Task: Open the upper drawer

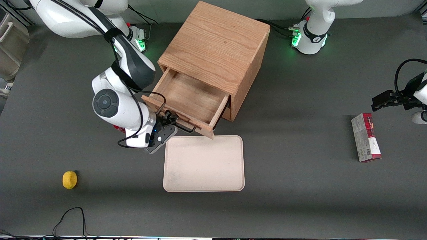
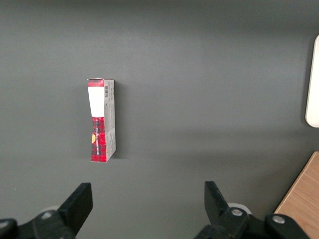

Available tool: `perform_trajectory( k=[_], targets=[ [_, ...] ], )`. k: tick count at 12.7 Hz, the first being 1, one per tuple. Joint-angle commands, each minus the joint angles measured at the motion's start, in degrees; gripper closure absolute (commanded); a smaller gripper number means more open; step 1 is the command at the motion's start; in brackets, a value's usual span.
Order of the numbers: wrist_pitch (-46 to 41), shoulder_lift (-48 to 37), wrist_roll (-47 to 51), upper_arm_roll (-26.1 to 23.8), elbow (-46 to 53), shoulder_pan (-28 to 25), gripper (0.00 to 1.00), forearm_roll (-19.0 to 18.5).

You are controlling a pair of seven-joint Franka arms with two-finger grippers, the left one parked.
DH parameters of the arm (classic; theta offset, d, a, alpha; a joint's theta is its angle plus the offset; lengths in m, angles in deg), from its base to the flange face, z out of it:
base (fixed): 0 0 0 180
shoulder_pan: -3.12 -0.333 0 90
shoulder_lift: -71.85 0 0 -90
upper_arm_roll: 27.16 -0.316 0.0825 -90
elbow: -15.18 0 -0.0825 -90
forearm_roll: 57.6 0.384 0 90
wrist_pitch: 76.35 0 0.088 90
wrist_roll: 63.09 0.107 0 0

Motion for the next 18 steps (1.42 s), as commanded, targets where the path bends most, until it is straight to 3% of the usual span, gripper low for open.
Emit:
perform_trajectory(
  k=[1, 7, 11, 12, 14, 18],
  targets=[
    [-1.6, 2.2, -1.1, 2.5, 4.3, -0.1, 0.00, -1.0],
    [-1.6, 3.1, -0.9, 4.5, 7.0, -0.1, 0.00, -1.2],
    [-5.3, -1.3, -0.5, 4.8, 7.5, 0.7, 0.00, -0.4],
    [-7.8, -4.3, 0.5, 6.8, 7.4, 0.8, 0.00, 0.3],
    [-12.4, -10.7, 3.9, 13.3, 6.4, 0.5, 0.00, 6.6],
    [-22.8, -22.5, 10.9, 22.8, -0.5, 0.5, 0.00, 7.6]
  ],
)
